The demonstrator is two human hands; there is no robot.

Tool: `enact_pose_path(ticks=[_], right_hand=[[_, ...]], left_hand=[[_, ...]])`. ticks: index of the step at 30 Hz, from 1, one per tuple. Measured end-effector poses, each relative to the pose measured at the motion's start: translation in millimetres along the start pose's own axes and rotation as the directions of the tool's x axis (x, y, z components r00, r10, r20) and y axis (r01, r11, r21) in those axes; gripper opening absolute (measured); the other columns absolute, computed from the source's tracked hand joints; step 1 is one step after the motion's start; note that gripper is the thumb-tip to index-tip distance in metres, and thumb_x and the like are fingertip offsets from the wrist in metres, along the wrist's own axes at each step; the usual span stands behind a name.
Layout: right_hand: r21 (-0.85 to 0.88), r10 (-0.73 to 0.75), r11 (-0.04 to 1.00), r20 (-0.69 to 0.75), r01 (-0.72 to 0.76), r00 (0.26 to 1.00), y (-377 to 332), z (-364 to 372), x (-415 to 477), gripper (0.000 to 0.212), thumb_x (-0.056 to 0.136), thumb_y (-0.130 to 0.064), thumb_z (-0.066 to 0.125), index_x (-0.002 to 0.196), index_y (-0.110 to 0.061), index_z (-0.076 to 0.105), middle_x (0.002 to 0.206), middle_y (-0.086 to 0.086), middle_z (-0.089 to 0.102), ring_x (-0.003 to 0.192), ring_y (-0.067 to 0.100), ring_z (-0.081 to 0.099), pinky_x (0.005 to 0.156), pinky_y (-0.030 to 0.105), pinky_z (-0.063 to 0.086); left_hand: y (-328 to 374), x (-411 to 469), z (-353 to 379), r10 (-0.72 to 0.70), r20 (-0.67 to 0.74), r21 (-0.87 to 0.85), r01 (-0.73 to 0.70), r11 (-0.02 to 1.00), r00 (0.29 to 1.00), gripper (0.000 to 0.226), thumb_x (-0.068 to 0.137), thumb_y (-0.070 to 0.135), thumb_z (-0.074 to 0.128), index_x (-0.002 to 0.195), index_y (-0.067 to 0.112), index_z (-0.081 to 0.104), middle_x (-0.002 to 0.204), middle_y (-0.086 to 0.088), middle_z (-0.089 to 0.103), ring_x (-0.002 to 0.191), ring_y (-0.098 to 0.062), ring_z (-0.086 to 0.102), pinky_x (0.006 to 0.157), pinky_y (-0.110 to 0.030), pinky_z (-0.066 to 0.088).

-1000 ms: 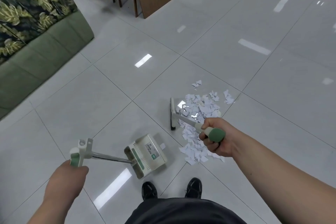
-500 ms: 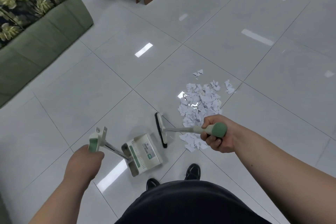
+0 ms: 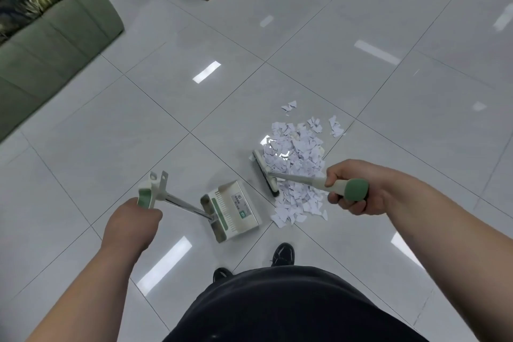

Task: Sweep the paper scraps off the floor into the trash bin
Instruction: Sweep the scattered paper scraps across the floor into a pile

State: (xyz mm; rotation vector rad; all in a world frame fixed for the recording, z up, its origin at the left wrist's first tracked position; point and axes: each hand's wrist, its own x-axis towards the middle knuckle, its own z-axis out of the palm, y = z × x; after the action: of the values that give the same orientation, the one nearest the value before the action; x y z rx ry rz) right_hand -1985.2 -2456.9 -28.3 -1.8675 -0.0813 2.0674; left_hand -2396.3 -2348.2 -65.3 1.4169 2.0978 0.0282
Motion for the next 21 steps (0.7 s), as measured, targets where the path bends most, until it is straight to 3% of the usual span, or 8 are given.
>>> enact_pose_path(ticks=[3, 7, 11, 14, 16, 18, 21], right_hand=[[-0.015, 0.068, 0.998, 0.024, -0.068, 0.997, -4.9, -34.5, -7.2, 0.025, 0.077, -0.016, 0.055, 0.099, -0.005, 0.05, 0.064, 0.007, 0.05, 0.033, 0.014, 0.037, 0.03, 0.013, 0.026], [-0.143, 0.173, 0.976, 0.05, -0.164, 0.984, 5.5, -64.7, -4.1, 0.07, 0.05, -0.022, 0.078, 0.111, -0.017, 0.043, 0.078, 0.003, 0.037, 0.041, 0.015, 0.031, 0.034, 0.014, 0.025], [-0.032, 0.173, 0.985, 0.114, -0.171, 0.978, 11.7, -66.0, -4.9, 0.059, 0.053, -0.011, 0.068, 0.109, -0.011, 0.049, 0.067, 0.007, 0.047, 0.033, 0.015, 0.036, 0.032, 0.012, 0.026], [-0.127, 0.17, 0.979, 0.084, -0.158, 0.982, 13.4, -62.3, -6.0, 0.071, 0.041, -0.011, 0.07, 0.109, -0.009, 0.048, 0.063, 0.008, 0.049, 0.034, 0.015, 0.035, 0.032, 0.013, 0.024], [-0.204, 0.162, 0.967, 0.028, -0.153, 0.986, 9.3, -60.7, -8.3, 0.067, 0.047, -0.012, 0.07, 0.112, -0.007, 0.053, 0.064, 0.01, 0.051, 0.035, 0.017, 0.036, 0.034, 0.014, 0.024], [-0.25, 0.134, 0.958, -0.029, -0.137, 0.991, 5.9, -55.1, -12.4, 0.05, 0.065, -0.012, 0.064, 0.114, -0.006, 0.056, 0.064, 0.011, 0.054, 0.037, 0.018, 0.037, 0.036, 0.014, 0.024], [-0.243, 0.079, 0.965, -0.072, -0.095, 0.994, 3.7, -45.5, -13.2, 0.034, 0.078, -0.009, 0.058, 0.112, -0.004, 0.056, 0.063, 0.013, 0.056, 0.041, 0.019, 0.037, 0.038, 0.015, 0.023]], left_hand=[[3.4, -0.2, 1.8, 0.01, 0.007, 0.007, -0.01, 1.0, 1.0, 0.011, 0.077, 0.009, 0.053, 0.086, 0.003, 0.056, 0.069, -0.015, 0.055, 0.056, -0.031, 0.05, 0.059, -0.039, 0.045], [5.7, -1.0, 5.6, 0.025, 0.025, 0.03, -0.025, 0.999, 0.999, 0.011, 0.078, 0.009, 0.054, 0.086, 0.002, 0.056, 0.067, -0.014, 0.055, 0.055, -0.03, 0.05, 0.06, -0.038, 0.044], [8.4, -1.2, 9.5, 0.039, 0.032, 0.02, -0.039, 0.999, 0.999, 0.007, 0.078, 0.007, 0.054, 0.082, 0.003, 0.054, 0.064, -0.013, 0.052, 0.053, -0.029, 0.048, 0.06, -0.037, 0.042], [10.8, 1.1, 12.9, 0.041, 0.051, -0.002, -0.041, 0.999, 0.998, 0.005, 0.076, 0.007, 0.053, 0.079, 0.005, 0.051, 0.062, -0.011, 0.049, 0.052, -0.028, 0.045, 0.059, -0.036, 0.039], [13.9, 3.4, 15.2, 0.053, 0.057, 0.008, -0.053, 0.999, 0.997, 0.007, 0.074, 0.008, 0.054, 0.08, 0.005, 0.053, 0.062, -0.011, 0.051, 0.053, -0.028, 0.046, 0.058, -0.036, 0.04], [17.8, 4.9, 16.2, 0.061, 0.065, 0.01, -0.062, 0.998, 0.996, 0.008, 0.074, 0.009, 0.054, 0.081, 0.004, 0.053, 0.061, -0.01, 0.052, 0.053, -0.029, 0.047, 0.059, -0.036, 0.041], [23.6, 9.0, 14.8, 0.081, 0.062, 0.008, -0.082, 0.997, 0.995, 0.007, 0.074, 0.009, 0.054, 0.08, 0.005, 0.052, 0.06, -0.01, 0.051, 0.053, -0.029, 0.046, 0.058, -0.036, 0.04]])
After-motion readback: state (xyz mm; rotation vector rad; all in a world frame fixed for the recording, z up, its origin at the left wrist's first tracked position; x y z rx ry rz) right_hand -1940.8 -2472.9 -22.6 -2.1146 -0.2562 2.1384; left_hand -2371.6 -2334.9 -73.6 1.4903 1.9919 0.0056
